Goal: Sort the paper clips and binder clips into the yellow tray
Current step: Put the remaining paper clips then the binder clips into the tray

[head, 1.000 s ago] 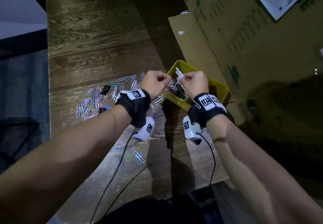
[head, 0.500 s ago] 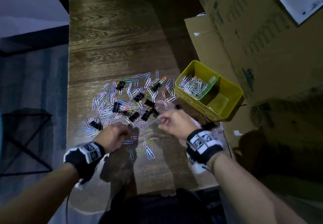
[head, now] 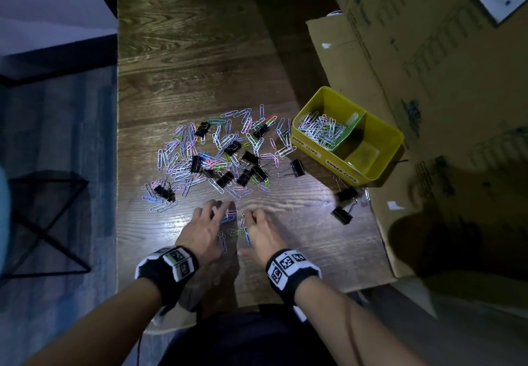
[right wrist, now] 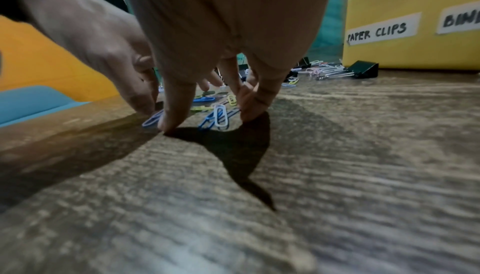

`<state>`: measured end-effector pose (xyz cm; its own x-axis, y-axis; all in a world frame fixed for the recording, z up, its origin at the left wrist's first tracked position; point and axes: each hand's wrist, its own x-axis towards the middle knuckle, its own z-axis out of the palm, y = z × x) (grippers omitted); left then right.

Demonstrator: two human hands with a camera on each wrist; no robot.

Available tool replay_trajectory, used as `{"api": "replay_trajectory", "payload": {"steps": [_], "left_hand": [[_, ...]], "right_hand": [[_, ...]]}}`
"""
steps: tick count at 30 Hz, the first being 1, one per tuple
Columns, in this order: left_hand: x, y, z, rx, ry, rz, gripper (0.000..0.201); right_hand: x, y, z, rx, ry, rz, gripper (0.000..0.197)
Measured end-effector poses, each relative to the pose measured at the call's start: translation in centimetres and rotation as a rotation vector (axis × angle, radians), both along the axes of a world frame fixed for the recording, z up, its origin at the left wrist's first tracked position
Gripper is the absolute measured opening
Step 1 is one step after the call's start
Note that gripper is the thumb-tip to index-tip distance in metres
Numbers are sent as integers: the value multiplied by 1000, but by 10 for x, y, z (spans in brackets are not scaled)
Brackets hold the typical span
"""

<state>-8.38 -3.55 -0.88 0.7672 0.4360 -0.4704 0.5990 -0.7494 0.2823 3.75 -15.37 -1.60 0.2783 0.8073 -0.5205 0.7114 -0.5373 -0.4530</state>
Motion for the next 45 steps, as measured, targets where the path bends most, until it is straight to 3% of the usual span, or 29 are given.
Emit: {"api": "replay_trajectory", "payload": {"steps": [4,6,10,15,22,28,30,33,39,45], "left_hand": [[0,0,-6,-17,-51,-87,67],[-1,0,-9,-32,-101,-98,54],[-4,-1,-12,-32,-139,-98,40],[-3,-6,-10,-38,-130,-154,58],[4,-7,-14,24,-261,-161,26],[10,-8,-8,213,-362,-367,29],[6,-7,-10,236,-312,-390,29],[1,-4,-16,139,-209,-294,27],[1,-10,-21,19,-23,-174,43],[2,-15,-21,35,-53,-144,43]], "right_hand": [[-2,1,1,56,22,25,54],[-1,1,1,56,79,-46,38],[1,2,3,43,116,-57,26],[3,5,1,-19,163,-125,22],[1,0,7,19,46,32,27],[0,1,11,-32,-95,232,28],[0,2,14,-28,-143,292,29],[2,5,16,-6,-195,362,32],[1,8,14,37,-197,346,31],[1,10,17,42,-215,411,30]]}}
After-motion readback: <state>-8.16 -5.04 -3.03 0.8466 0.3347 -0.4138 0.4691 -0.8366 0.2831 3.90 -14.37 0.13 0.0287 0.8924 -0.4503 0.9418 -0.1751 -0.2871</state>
